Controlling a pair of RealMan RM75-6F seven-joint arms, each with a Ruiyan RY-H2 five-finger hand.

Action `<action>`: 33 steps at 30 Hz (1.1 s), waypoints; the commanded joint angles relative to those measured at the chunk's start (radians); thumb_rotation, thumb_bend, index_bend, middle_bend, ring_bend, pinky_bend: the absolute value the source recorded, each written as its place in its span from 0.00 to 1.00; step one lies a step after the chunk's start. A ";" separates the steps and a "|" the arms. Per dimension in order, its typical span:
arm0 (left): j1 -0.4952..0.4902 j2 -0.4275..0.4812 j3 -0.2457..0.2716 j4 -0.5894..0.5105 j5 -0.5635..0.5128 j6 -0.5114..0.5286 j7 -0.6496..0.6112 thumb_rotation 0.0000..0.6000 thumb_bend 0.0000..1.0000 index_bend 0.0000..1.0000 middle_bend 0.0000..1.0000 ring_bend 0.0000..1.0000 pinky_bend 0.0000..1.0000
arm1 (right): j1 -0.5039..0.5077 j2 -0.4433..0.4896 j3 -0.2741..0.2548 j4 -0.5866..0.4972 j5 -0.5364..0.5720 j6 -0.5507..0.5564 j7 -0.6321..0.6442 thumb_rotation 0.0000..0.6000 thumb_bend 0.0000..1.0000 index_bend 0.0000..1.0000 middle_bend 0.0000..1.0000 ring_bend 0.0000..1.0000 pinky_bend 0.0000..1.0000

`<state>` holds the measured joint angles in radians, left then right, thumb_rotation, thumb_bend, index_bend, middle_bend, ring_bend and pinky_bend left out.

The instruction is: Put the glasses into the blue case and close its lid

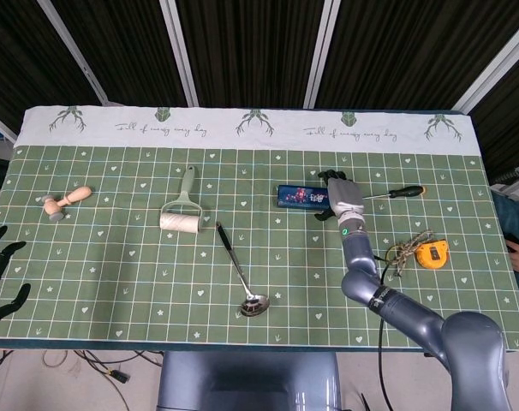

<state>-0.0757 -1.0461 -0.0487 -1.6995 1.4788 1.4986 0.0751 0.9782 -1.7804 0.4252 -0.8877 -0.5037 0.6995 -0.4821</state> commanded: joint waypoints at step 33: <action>-0.003 0.007 0.002 -0.007 -0.004 -0.010 0.006 1.00 0.32 0.19 0.00 0.00 0.00 | 0.006 -0.034 -0.023 0.071 -0.044 0.006 0.028 1.00 0.28 0.21 0.12 0.08 0.22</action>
<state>-0.0787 -1.0388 -0.0464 -1.7066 1.4753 1.4885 0.0804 0.9863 -1.8190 0.4037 -0.8126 -0.5494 0.7056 -0.4503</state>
